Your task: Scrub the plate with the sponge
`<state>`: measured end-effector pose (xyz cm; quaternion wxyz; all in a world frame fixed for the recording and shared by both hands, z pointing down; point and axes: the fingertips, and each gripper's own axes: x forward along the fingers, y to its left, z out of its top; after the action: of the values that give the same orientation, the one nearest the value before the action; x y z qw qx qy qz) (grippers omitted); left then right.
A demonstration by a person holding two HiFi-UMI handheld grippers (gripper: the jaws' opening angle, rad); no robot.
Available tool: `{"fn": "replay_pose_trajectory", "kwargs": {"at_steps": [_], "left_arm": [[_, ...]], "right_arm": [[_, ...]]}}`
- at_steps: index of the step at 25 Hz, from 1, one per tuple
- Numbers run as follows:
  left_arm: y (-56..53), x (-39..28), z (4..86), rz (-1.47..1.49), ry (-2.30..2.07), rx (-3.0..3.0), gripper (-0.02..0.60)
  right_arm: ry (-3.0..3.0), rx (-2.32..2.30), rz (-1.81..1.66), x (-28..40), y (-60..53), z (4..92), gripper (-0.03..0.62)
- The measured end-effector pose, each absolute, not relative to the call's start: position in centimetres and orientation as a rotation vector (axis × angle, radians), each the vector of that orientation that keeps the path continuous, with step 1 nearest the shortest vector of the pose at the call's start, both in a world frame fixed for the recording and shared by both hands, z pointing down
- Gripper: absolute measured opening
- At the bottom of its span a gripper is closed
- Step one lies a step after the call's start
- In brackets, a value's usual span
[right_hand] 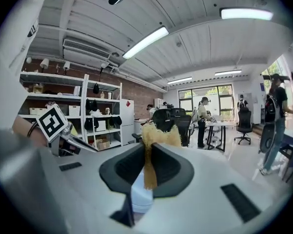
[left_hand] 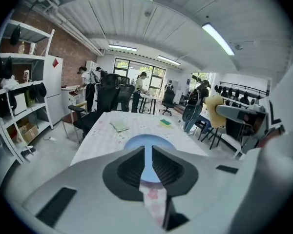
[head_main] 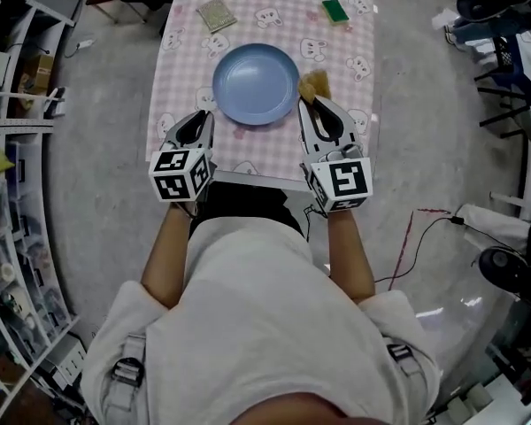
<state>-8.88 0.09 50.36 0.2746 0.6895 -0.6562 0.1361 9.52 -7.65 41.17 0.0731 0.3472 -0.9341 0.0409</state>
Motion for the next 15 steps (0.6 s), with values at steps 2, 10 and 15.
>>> {"fn": "replay_pose_trajectory", "kwargs": {"at_steps": [2, 10, 15], "left_arm": [[-0.8, -9.4, 51.5, 0.410, -1.779, 1.823, 0.058], [-4.0, -12.0, 57.0, 0.427, -1.710, 1.707, 0.058], [-5.1, -12.2, 59.6, 0.398, -1.626, 1.661, 0.061]], "right_arm": [[-2.799, 1.003, 0.156, 8.9, -8.8, 42.4, 0.044], [-2.712, 0.894, 0.241, 4.9, -12.1, 47.1, 0.044], [-2.640, 0.846, 0.325, 3.3, -13.4, 49.8, 0.045]]}}
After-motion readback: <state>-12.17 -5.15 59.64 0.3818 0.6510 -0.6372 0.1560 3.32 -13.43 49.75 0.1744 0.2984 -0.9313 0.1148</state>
